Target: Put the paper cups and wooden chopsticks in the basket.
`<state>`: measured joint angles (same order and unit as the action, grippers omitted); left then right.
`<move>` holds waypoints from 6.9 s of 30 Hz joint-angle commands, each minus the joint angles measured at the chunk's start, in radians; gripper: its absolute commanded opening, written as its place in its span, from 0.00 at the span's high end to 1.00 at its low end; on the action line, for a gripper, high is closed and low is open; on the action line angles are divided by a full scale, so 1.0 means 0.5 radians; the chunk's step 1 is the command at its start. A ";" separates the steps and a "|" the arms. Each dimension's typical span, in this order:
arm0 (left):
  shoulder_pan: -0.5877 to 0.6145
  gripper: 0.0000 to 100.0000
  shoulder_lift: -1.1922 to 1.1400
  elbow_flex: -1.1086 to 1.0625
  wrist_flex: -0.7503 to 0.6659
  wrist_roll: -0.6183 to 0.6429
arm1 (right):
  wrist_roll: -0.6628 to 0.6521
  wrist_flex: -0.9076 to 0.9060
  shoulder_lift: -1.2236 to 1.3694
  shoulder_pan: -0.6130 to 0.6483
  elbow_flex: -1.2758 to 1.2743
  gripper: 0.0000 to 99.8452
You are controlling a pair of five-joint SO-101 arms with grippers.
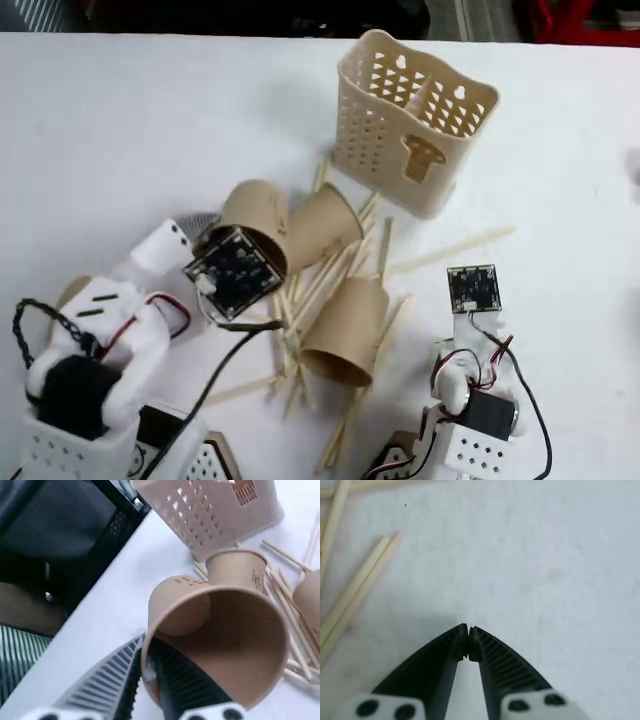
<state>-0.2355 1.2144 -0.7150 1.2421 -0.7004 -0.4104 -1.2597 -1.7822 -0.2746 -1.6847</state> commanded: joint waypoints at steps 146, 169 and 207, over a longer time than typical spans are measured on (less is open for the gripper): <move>-0.400 0.88 -1.956 3.158 1.096 0.571 | 0.000 0.250 -0.035 -0.502 0.209 0.98; 0.072 0.88 -0.560 1.010 0.503 0.488 | 0.074 0.072 1.073 0.026 1.359 0.85; 0.195 0.88 0.336 -0.448 -0.018 0.488 | 0.402 0.769 2.257 -0.014 1.786 0.98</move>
<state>-0.1419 1.3157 -0.9068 1.2482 -0.4473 -0.1511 -0.8147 -0.5271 -0.2516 -0.8362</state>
